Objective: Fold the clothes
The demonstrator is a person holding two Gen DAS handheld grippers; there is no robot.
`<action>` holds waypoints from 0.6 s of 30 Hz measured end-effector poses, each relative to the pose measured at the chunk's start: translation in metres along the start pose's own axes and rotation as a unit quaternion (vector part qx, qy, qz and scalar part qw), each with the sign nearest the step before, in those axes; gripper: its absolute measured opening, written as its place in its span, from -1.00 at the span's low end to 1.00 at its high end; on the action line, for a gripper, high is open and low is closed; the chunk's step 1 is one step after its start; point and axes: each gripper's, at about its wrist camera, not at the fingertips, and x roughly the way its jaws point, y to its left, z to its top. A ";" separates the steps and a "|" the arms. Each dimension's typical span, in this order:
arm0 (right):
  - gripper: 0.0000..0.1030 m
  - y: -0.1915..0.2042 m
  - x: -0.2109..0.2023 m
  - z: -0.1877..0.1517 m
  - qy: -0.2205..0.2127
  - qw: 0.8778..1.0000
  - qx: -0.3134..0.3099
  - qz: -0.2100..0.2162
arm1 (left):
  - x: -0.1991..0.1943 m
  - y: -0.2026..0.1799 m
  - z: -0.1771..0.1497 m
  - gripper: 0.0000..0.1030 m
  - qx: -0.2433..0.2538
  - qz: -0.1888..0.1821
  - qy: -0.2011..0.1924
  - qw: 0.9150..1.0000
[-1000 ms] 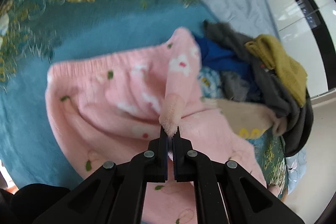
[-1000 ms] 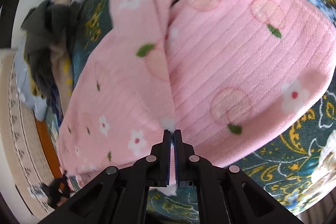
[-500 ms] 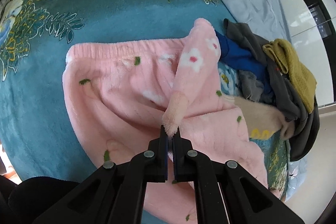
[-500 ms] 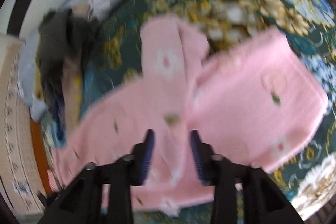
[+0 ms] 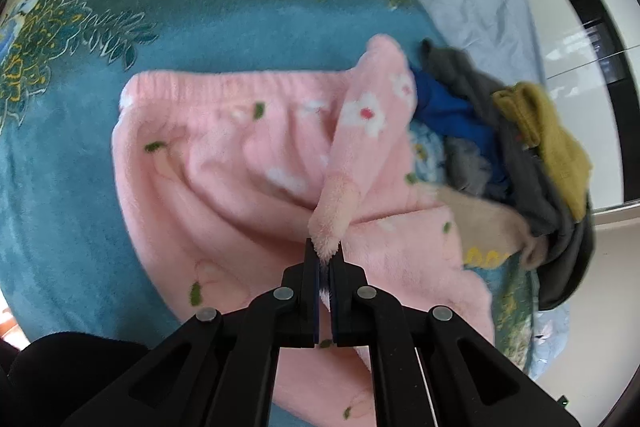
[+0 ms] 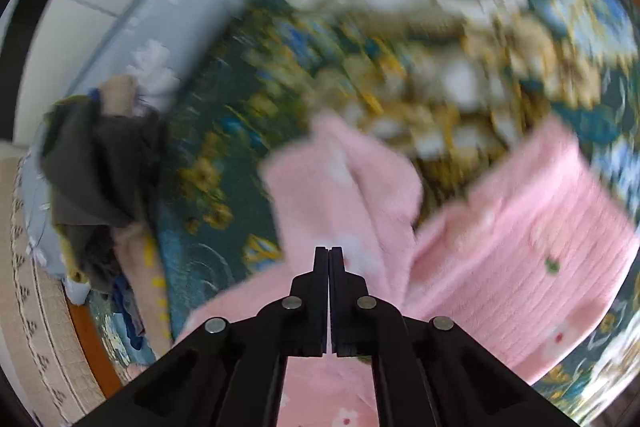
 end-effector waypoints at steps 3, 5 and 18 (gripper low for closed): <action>-0.99 0.012 -0.036 0.010 -0.046 0.998 -0.042 0.021 | -0.008 -0.004 -0.002 -0.94 0.015 -0.018 -0.016 1.000; -0.91 0.014 -0.034 0.011 -0.034 0.997 -0.060 0.021 | -0.008 -0.003 -0.002 -0.94 0.010 -0.021 -0.013 1.000; -0.27 -0.037 0.041 -0.019 0.058 0.998 0.004 -0.004 | -0.011 0.006 -0.004 -0.93 -0.012 -0.032 -0.005 0.999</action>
